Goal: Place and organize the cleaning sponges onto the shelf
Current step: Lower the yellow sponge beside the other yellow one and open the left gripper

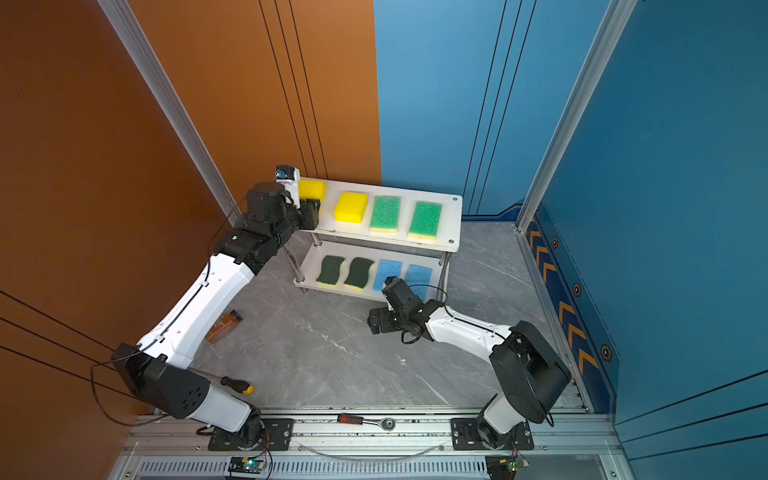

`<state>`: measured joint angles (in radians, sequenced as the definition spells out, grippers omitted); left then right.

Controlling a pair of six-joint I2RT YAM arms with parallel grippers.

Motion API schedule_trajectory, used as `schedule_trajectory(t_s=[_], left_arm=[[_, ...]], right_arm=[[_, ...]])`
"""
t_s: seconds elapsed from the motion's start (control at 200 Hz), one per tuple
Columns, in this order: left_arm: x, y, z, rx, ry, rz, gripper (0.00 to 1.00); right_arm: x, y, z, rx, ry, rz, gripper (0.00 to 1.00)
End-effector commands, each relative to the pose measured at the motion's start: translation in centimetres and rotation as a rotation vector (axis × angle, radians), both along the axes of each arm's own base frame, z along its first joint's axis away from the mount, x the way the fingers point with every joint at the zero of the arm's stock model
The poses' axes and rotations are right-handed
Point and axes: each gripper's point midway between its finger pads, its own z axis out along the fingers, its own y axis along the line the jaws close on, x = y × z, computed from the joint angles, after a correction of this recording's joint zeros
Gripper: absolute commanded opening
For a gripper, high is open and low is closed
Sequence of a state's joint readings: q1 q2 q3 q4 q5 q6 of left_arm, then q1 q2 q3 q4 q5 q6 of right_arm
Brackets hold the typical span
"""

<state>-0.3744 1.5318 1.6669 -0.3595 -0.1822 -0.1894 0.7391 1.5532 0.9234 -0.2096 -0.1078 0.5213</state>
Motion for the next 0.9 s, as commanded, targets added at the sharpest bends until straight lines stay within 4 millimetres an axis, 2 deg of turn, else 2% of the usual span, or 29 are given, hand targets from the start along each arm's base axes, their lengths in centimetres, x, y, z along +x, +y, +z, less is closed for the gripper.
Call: schedule_trajectory(t_s=[0.0,0.351,0.526,0.896], left_arm=[[-0.6,0.3,0.5,0.001,-0.007,0.020,0.53],[-0.6,0.5,-0.8,0.022,0.009,0.040,0.55],[-0.7,0.3,-0.5,0.022,0.000,0.040,0.56],[-0.6,0.1,-1.2,0.031,0.004,0.041,0.63]], right_arm=[[0.1,-0.7,0.4,-0.007,-0.018,-0.012,0.94],[0.2,-0.6,0.3,-0.004,-0.014,-0.012,0.94],[0.5,-0.5,0.4,0.003,-0.014,-0.013,0.94],[0.5,-0.5,0.8,0.011,-0.015,-0.011,0.94]])
